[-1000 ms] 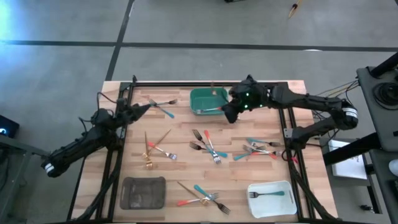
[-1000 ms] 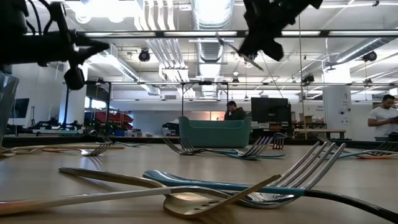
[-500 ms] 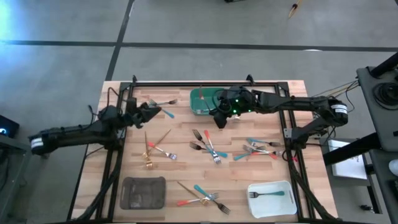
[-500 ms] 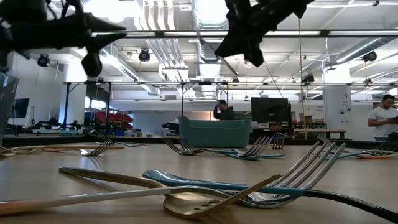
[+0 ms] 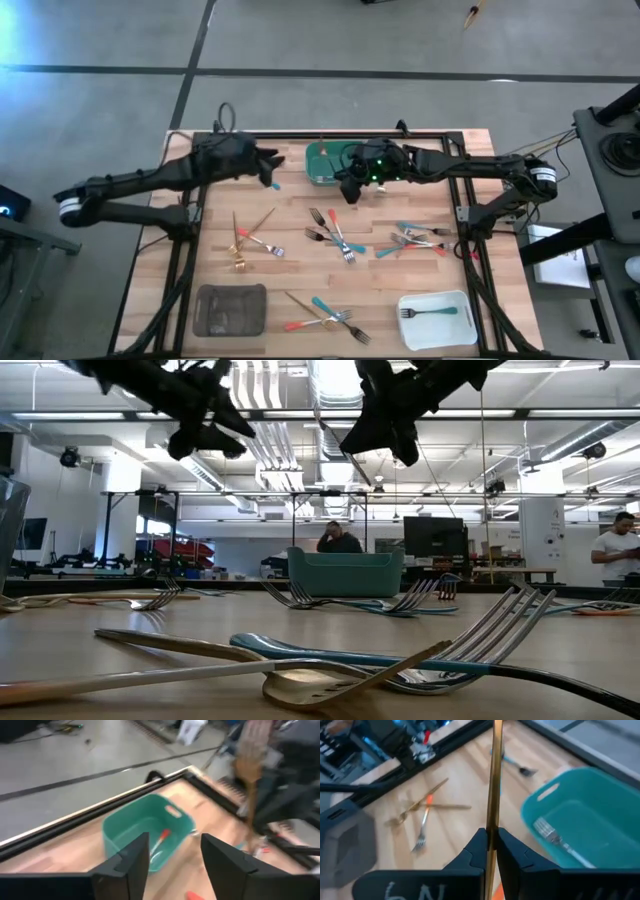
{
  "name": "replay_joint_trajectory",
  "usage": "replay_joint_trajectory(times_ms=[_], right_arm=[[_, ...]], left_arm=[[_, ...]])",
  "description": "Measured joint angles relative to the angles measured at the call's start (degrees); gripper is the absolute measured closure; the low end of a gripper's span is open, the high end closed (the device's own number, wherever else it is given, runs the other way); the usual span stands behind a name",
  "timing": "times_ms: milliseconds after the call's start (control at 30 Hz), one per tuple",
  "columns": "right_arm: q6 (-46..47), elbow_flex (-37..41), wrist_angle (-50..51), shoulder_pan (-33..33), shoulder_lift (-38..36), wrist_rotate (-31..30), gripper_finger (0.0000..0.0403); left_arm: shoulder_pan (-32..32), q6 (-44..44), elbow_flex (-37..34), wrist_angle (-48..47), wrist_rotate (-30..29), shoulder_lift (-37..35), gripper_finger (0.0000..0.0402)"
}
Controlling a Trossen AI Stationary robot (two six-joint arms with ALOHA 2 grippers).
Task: Sort silverware by color (type)
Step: Put the gold fork into the black bin
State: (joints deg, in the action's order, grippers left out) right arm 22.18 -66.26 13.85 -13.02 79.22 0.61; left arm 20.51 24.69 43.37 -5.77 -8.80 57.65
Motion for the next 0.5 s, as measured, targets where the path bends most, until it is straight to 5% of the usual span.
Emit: replay_joint_trajectory(times_ms=[333,500], right_arm=[[-3.8,0.0,0.2,0.0,0.0,-18.0,0.0390],[-5.6,0.0,-4.0,0.1,0.1,-19.8,0.0390]], left_arm=[[-0.1,0.4,5.5,15.1,5.6,14.3,0.0230],[0.2,-0.2,5.6,30.0,7.9,20.2,0.0236]])
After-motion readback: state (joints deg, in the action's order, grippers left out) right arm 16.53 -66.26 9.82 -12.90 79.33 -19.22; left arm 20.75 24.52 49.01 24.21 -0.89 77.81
